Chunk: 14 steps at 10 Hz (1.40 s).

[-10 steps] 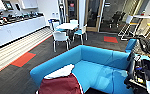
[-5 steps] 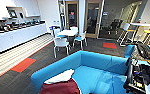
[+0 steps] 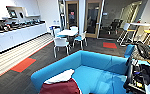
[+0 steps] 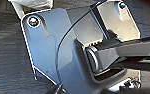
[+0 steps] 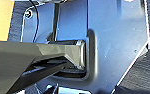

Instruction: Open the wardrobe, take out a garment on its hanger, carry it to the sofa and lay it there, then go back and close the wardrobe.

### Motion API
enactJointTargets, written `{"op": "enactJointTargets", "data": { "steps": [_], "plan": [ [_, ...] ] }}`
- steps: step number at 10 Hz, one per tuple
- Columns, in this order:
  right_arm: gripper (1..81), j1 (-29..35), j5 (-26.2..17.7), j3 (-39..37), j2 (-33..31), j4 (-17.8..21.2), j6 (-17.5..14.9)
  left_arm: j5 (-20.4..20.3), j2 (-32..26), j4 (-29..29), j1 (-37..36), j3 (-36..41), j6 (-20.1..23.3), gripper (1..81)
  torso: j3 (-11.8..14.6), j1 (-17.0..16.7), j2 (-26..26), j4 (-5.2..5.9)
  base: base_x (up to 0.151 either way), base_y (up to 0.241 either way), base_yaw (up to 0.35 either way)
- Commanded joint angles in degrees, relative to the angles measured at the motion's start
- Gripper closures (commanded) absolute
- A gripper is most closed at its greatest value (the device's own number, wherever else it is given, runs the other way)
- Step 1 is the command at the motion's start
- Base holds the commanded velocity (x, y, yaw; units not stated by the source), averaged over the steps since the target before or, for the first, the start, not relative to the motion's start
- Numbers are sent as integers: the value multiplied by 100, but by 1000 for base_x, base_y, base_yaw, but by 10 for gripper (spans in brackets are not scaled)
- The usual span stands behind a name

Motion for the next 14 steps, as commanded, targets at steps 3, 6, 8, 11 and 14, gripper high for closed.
{"op": "enactJointTargets", "data": {
  "steps": [3, 6, 8, 11, 14],
  "plan": [
    [10, 108, -315, 12, 79, -61, -23, 219, -31, -35, -142, -69, -6, 10, 2, 5, 0, 0, -76, 0, 0],
    [10, 99, -315, 12, 70, -61, -23, 219, -31, -34, -142, -69, -6, 10, 4, 5, -5, 0, -76, 0, 0],
    [10, 108, -332, 12, 79, -61, -23, 219, -39, -34, -133, -69, -6, 10, 4, 5, -2, 0, -76, 0, 0],
    [10, 108, -333, 12, 79, -61, -23, 219, -39, -34, -125, -69, -6, 10, 4, 5, -5, 0, -76, 0, 0],
    [10, 108, -333, 12, 79, -61, -23, 227, -31, -34, -124, -69, -6, 10, 4, 5, -7, 0, -72, 0, 0]
  ]
}}
